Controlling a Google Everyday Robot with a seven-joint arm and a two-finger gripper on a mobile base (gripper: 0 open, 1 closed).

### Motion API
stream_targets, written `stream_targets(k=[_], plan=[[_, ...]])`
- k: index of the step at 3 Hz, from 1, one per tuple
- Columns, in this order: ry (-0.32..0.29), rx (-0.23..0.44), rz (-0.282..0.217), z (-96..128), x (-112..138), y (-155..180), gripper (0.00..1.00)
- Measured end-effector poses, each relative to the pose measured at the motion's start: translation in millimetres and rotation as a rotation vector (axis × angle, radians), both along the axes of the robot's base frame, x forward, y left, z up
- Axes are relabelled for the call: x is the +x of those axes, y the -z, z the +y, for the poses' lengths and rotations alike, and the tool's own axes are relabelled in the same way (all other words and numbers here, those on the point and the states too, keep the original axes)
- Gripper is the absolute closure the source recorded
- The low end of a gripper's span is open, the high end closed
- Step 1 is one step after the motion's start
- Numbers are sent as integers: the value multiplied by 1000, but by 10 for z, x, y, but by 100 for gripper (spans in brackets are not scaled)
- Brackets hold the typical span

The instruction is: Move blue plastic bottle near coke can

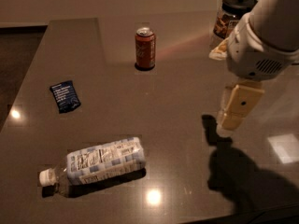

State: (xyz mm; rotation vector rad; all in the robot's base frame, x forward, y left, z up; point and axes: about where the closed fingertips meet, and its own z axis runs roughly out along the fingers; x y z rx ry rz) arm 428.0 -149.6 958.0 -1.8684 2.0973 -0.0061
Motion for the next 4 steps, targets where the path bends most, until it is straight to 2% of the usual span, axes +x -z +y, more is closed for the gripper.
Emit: stream_targets(k=[2, 4], plan=[[-231, 21, 67, 966, -294, 369, 0], [-329, 2, 99, 1507, -527, 633, 0]])
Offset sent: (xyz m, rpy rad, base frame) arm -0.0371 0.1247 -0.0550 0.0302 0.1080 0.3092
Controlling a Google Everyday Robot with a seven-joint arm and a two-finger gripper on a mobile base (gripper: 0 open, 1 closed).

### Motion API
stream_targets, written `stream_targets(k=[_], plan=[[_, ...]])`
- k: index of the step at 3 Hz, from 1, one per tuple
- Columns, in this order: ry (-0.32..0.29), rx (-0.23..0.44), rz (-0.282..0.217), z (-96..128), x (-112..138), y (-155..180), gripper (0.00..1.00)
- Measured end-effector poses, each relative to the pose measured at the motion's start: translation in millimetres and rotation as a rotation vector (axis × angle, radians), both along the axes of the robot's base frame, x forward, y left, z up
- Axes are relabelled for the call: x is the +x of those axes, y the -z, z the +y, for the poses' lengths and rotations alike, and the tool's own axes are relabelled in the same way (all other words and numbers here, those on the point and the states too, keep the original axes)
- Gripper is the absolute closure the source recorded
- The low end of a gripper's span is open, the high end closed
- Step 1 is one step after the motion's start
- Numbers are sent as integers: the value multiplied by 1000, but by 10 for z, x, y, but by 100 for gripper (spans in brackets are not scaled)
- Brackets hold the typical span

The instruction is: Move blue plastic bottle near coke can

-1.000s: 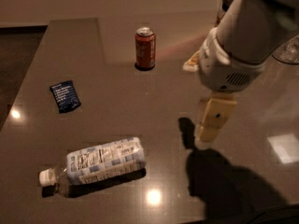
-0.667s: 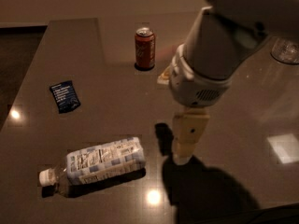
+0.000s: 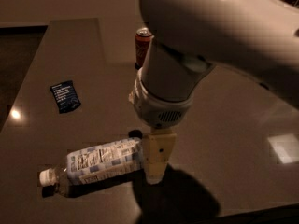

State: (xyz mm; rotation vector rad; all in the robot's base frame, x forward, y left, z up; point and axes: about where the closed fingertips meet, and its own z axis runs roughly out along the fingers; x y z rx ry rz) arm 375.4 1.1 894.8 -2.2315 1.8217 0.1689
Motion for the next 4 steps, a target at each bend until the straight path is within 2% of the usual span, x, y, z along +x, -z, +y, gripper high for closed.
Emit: stream_targets(k=[2, 3, 4], plan=[[-28, -25, 20, 347, -30, 332, 0], [-37, -39, 31, 429, -36, 436, 0], [-47, -69, 36, 442, -42, 511, 16]])
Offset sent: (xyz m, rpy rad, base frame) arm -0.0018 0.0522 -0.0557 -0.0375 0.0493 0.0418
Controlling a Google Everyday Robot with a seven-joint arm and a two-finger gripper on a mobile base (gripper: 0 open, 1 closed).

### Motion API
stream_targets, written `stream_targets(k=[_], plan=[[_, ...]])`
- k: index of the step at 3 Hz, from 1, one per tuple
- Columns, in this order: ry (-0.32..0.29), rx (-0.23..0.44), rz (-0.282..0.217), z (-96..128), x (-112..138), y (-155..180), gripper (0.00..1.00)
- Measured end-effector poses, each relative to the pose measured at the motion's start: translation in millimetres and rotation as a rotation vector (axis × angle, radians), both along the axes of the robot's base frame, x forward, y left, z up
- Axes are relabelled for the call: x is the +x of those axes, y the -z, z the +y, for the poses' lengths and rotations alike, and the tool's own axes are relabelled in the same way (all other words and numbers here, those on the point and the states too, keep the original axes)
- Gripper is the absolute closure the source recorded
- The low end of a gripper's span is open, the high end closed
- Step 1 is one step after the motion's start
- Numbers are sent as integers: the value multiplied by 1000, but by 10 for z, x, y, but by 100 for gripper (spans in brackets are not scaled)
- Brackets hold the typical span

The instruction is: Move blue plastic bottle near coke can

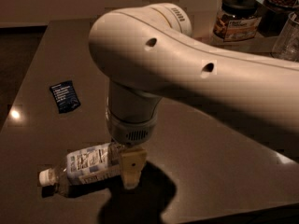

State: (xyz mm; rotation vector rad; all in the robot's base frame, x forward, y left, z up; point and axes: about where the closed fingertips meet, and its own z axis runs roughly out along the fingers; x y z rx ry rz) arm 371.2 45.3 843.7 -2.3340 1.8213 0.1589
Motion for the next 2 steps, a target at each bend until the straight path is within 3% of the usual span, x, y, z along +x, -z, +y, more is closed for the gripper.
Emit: stream_targets(k=[2], plan=[[36, -17, -11, -129, 181, -78, 64]])
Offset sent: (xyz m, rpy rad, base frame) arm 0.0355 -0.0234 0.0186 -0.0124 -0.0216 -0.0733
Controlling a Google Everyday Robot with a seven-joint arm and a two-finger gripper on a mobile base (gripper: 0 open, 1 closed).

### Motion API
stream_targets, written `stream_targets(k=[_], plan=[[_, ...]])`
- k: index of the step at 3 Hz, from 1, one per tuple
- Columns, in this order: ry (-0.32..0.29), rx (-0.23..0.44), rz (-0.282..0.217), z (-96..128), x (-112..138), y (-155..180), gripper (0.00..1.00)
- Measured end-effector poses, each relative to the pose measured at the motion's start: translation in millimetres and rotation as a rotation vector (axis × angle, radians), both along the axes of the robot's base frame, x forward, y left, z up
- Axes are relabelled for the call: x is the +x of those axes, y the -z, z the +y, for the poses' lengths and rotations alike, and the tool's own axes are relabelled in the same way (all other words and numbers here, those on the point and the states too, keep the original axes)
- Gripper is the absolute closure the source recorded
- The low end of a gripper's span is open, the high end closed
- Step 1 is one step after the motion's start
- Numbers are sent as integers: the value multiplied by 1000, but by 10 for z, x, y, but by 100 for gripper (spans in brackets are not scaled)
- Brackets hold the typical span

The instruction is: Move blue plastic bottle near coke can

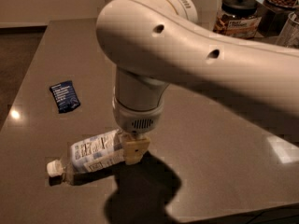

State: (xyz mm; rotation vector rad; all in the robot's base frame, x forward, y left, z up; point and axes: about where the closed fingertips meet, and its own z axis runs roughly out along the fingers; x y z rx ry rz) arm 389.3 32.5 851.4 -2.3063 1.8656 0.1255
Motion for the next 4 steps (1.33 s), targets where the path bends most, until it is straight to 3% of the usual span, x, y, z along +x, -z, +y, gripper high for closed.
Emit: stream_targets(k=[1, 2, 3, 4], plan=[[46, 15, 0, -97, 267, -126, 87], [128, 61, 10, -244, 685, -306, 100], [229, 112, 15, -451, 1115, -438, 100], [379, 150, -34, -766, 1580, -532, 100]])
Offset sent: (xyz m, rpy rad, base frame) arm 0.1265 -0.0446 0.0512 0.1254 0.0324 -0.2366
